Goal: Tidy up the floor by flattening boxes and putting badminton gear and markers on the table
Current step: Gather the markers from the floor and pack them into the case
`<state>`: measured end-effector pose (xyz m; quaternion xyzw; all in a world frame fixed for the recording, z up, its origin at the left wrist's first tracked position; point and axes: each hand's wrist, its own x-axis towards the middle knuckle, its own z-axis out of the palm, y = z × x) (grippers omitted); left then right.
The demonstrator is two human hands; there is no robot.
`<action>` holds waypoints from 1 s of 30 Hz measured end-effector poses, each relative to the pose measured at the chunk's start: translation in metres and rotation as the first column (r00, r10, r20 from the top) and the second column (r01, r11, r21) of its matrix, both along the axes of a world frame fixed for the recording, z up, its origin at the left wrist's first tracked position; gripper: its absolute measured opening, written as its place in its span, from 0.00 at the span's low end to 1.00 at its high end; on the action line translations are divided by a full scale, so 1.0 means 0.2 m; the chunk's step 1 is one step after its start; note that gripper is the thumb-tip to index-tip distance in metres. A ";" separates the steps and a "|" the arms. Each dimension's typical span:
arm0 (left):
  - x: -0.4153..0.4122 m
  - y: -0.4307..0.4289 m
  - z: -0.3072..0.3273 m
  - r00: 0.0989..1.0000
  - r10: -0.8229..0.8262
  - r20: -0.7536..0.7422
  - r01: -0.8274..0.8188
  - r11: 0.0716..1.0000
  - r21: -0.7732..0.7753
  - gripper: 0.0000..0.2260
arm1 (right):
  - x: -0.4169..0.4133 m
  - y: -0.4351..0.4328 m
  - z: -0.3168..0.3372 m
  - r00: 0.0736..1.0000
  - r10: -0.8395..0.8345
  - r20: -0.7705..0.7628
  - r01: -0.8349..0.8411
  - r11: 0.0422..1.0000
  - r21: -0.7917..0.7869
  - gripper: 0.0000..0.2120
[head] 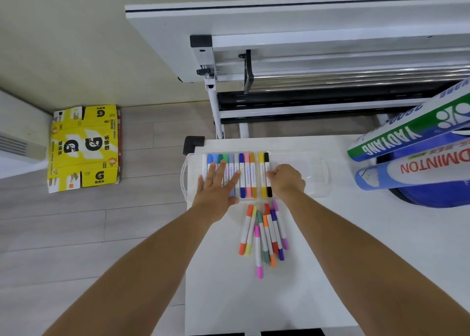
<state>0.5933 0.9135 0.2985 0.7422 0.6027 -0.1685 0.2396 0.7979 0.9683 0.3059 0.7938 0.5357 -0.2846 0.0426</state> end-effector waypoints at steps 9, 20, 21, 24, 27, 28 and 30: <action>0.01 0.00 0.04 1.000 -0.001 -0.012 0.000 0.999 -0.054 0.34 | 0.12 -0.26 0.12 0.984 0.139 -0.108 -0.129 0.987 0.091 0.10; 0.01 0.00 0.05 1.000 -0.027 -0.015 0.026 0.998 -0.051 0.35 | 0.29 -0.68 0.06 0.974 0.132 -0.182 -0.143 0.988 -0.050 0.10; 0.00 0.00 0.05 0.999 -0.029 -0.016 0.028 0.998 -0.050 0.35 | 0.29 -0.68 0.07 0.974 0.158 -0.165 -0.168 0.985 -0.046 0.10; 0.00 0.00 0.04 0.999 -0.034 -0.017 0.033 0.998 -0.055 0.35 | 0.27 -0.67 0.08 0.966 0.244 -0.089 -0.246 0.969 -0.014 0.09; 0.00 0.00 0.05 0.999 -0.035 -0.016 0.034 0.998 -0.059 0.35 | 0.24 -0.65 0.08 0.978 0.190 -0.090 -0.193 0.981 -0.025 0.10; 0.00 0.00 0.05 0.999 -0.031 -0.014 0.030 0.998 -0.062 0.35 | 0.23 -0.64 0.08 0.980 0.173 -0.098 -0.177 0.983 -0.037 0.10; 0.00 0.00 0.05 1.000 -0.027 -0.010 0.027 0.998 -0.065 0.35 | 0.21 -0.63 0.11 0.980 0.160 -0.115 -0.168 0.984 -0.061 0.10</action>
